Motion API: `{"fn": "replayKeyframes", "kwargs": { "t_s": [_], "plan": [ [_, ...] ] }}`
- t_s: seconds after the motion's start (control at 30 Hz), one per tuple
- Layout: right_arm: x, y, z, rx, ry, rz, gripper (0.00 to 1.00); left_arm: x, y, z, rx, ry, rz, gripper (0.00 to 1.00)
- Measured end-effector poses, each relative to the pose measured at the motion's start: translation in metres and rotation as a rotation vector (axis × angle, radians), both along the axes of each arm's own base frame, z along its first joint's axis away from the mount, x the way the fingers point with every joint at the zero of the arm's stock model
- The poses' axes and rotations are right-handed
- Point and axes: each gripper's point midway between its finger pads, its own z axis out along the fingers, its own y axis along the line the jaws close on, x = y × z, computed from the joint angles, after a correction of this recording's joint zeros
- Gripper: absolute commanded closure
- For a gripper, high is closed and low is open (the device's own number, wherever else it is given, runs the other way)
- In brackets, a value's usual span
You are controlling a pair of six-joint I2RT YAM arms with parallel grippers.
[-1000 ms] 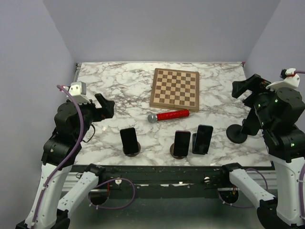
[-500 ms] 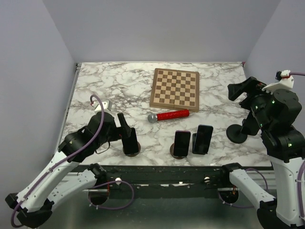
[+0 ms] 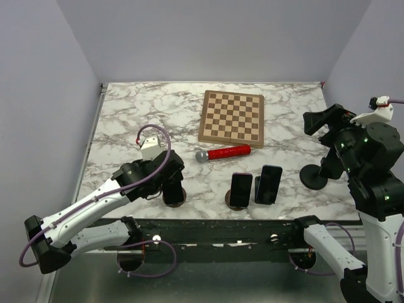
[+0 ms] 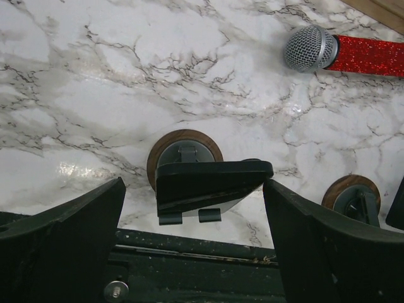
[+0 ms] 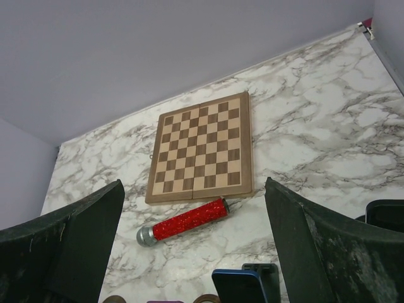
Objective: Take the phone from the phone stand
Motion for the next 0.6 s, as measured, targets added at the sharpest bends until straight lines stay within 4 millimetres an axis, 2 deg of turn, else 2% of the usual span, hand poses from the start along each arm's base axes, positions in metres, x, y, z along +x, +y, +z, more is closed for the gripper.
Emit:
{"fn": "replayKeyframes", "kwargs": {
  "t_s": [0.27,0.47,0.6],
  "plan": [
    [-0.007,-0.001,0.001,0.004,-0.020,0.000,0.00,0.003,-0.020,-0.001,-0.043,-0.028,-0.037,0.02],
    [-0.006,0.001,-0.001,0.007,-0.014,0.011,0.00,0.005,-0.022,-0.013,-0.007,-0.003,-0.019,0.02],
    [-0.005,0.002,0.000,0.009,-0.018,0.016,0.00,0.005,-0.021,-0.023,0.036,0.018,-0.005,0.08]
  ]
}}
